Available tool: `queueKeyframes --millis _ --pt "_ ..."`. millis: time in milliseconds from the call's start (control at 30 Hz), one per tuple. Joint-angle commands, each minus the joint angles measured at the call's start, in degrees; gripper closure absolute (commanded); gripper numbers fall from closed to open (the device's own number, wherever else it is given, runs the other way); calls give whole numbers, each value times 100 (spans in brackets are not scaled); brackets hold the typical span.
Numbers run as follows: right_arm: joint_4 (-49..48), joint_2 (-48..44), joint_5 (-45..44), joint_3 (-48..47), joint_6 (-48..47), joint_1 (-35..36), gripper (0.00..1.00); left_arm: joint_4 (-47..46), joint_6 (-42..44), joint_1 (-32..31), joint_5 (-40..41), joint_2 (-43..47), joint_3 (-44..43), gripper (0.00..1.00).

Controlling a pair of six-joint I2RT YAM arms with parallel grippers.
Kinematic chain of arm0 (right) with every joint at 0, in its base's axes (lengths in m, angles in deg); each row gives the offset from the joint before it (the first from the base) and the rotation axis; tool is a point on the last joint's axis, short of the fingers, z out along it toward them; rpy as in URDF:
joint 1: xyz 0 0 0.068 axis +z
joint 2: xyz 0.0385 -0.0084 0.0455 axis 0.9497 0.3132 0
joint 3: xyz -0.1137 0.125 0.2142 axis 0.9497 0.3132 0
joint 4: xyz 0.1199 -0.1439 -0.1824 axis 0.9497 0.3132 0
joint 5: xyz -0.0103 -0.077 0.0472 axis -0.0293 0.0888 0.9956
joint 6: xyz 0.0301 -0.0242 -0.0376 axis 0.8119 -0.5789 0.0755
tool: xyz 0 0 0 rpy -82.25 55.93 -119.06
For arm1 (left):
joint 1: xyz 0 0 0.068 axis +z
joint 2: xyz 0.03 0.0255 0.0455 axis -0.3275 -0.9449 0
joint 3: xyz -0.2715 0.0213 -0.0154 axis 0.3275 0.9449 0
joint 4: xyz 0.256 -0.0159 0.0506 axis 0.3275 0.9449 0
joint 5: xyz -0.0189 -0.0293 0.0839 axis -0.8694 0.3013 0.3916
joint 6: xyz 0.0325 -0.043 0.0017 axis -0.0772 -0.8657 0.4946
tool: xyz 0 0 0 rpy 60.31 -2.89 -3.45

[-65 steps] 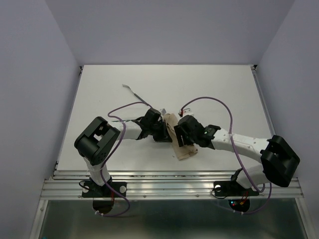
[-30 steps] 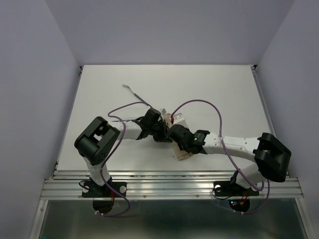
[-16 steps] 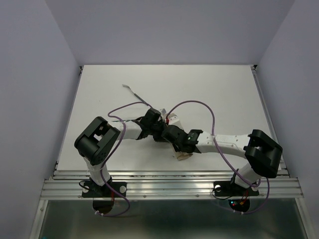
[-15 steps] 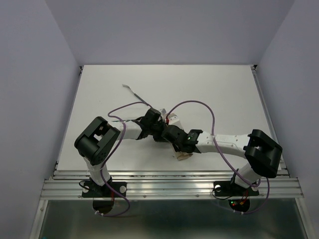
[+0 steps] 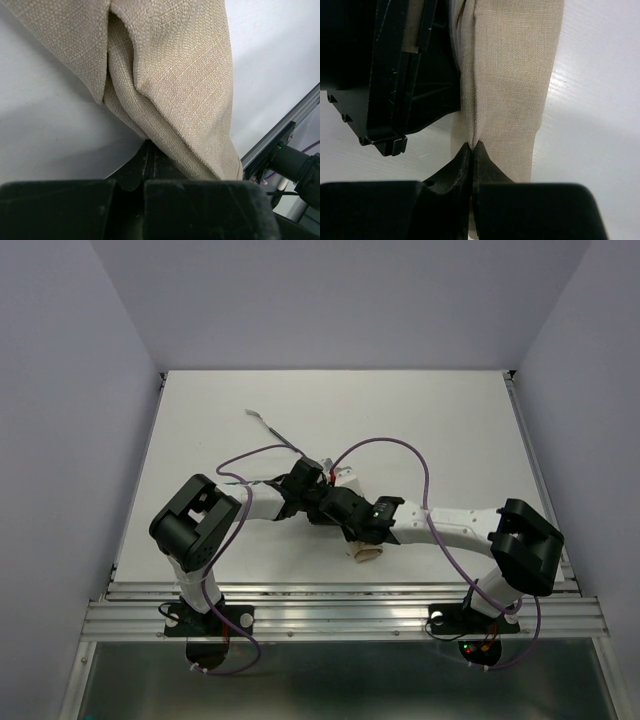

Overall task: Fold the napkin into a case and place the utensils inside
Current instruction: Fold the 2/3-rectangle-folded napkin at the center of the board.

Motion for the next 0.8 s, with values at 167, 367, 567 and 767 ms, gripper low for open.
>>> queueKeyframes --millis 167,367,567,767 --pt "72 -192 68 -260 157 108 99 -12 91 -60 28 27 -13 100" --pt "178 -377 -125 -173 288 108 99 -12 117 -60 -16 211 22 100" --pt "11 -657 -161 241 526 108 99 129 293 -69 -253 695 93 100" --pt "-24 -711 -240 320 588 108 99 208 399 -121 -429 932 242 96"
